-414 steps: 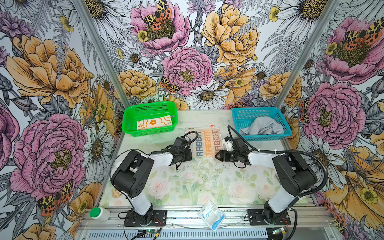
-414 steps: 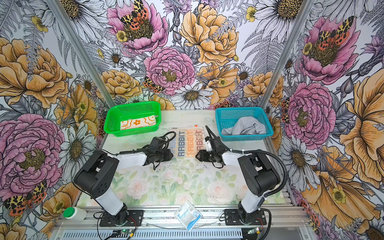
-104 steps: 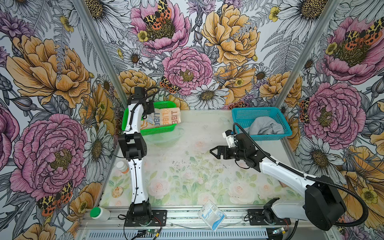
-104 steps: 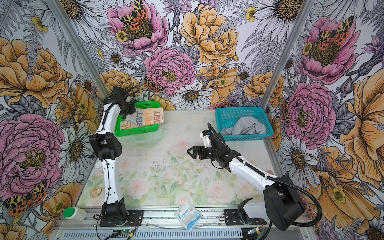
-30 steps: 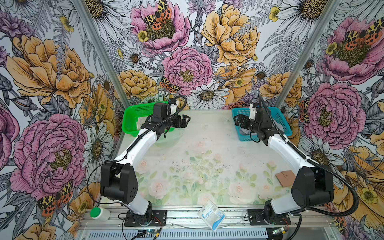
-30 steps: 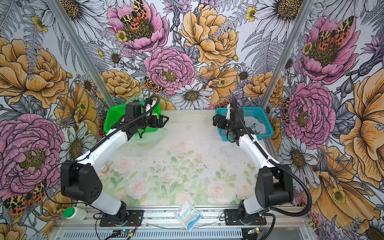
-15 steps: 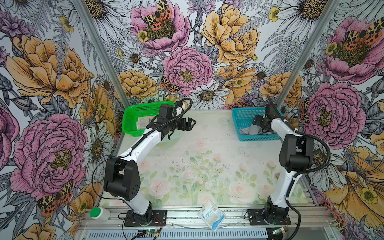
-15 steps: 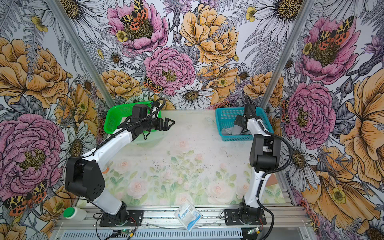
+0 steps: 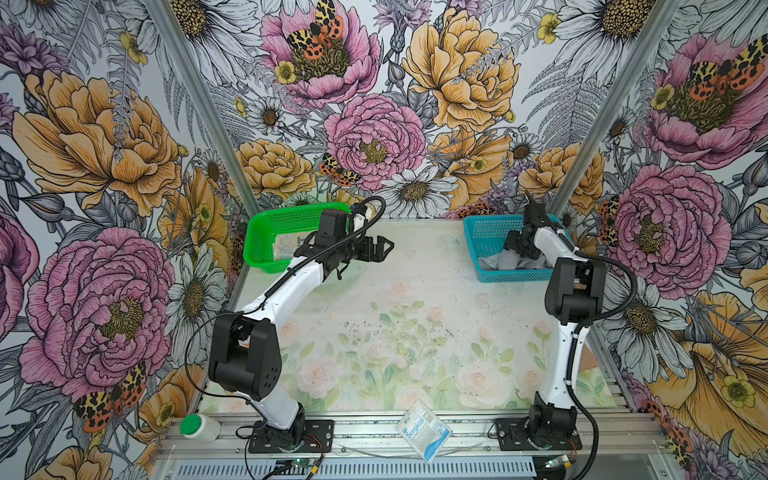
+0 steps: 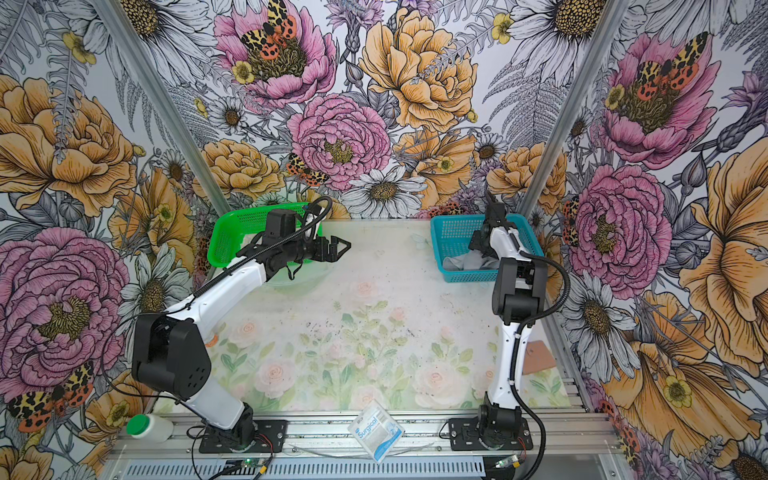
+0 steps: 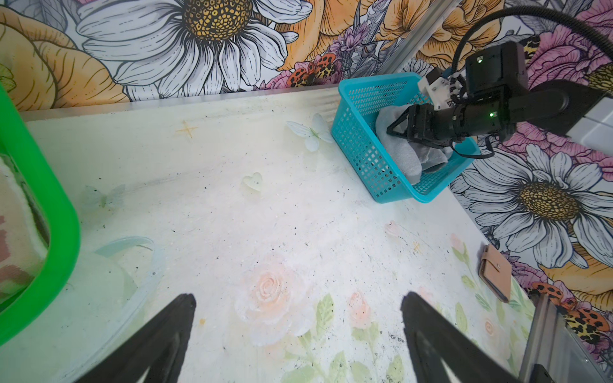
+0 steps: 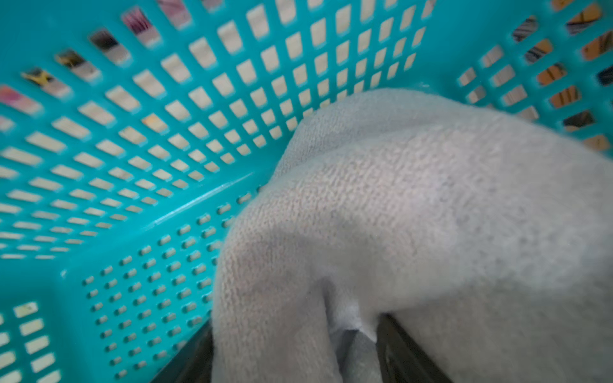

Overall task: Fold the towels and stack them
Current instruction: 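Grasp the grey towel in the teal basket with the right gripper and lift it out, then lay the grey towel down with the right gripper while the left gripper grasps it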

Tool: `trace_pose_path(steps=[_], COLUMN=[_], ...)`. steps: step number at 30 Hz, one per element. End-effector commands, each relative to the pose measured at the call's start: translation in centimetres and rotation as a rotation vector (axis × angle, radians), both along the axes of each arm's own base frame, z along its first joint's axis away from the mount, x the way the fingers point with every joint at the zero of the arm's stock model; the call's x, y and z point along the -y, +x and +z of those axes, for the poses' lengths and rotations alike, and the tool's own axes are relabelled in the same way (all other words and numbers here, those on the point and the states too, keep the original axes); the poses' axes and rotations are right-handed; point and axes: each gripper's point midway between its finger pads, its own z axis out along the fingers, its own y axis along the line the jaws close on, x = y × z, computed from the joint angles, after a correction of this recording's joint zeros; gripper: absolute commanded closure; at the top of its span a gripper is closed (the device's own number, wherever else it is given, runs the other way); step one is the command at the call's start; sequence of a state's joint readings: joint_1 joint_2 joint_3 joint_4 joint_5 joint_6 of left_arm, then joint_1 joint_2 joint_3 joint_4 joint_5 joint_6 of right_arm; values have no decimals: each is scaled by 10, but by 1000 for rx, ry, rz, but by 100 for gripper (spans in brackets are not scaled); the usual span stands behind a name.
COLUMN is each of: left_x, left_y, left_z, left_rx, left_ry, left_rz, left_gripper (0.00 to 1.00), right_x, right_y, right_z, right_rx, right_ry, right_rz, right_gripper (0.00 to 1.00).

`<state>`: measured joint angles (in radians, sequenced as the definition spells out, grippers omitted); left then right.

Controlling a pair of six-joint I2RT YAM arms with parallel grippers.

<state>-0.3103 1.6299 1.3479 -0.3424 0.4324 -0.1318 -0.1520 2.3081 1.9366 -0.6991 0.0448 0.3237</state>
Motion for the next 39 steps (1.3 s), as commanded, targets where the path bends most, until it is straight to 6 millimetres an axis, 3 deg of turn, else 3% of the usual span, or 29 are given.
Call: trace_pose_path(steps=[1, 4, 7, 12, 14, 18, 19, 21, 23, 24, 26, 29, 31, 33, 36, 39], left_x=[8, 8, 8, 8, 7, 3, 0, -7, -21, -31, -48, -72, -82, -78, -66, -58], left_y=[3, 2, 3, 2, 2, 3, 4, 6, 11, 13, 12, -4, -27, -61, -107, -145], left_z=[11, 12, 12, 12, 14, 16, 18, 21, 25, 29, 41, 45, 42, 32, -3, -43], left_rx=[25, 27, 24, 24, 30, 38, 41, 45, 50, 53, 76, 108, 72, 24, -72, -165], left_ry=[-30, -29, -30, -32, -31, -26, -27, -29, -32, -35, -34, 134, 267, 254, 167, 168], left_rz=[-19, -18, -17, -17, -14, 0, 8, 29, 75, 106, 171, 298, 378, 406, 397, 380], left_gripper=[1, 1, 1, 1, 1, 1, 1, 1, 1, 1, 1, 1, 1, 1, 1, 1], right_x=[-6, -18, -31, -66, -95, -186, -211, -250, -270, -277, -293, -314, -325, -334, -331, -322], right_y=[2, 9, 19, 21, 15, -18, -32, -54, -66, -70, -78, -97, -115, -141, -176, -208], right_z=[-1, 20, 74, 204, 262, 372, 392, 415, 410, 396, 353, 265, 205, 146, 75, 28], right_rx=[-14, 33, 129, 376, 492, 750, 803, 857, 828, 783, 662, 461, 359, 278, 173, 64], right_ry=[24, 22, -55, -141, -170, -96, -39, 78, 189, 244, 335, 376, 410, 474, 517, 519], right_rz=[29, 92, 161, 246, 316, 556, 620, 724, 743, 748, 758, 750, 722, 697, 642, 621], right_gripper=[54, 75, 100, 100, 100, 100, 100, 100, 100, 100, 100, 100, 100, 100, 100, 100])
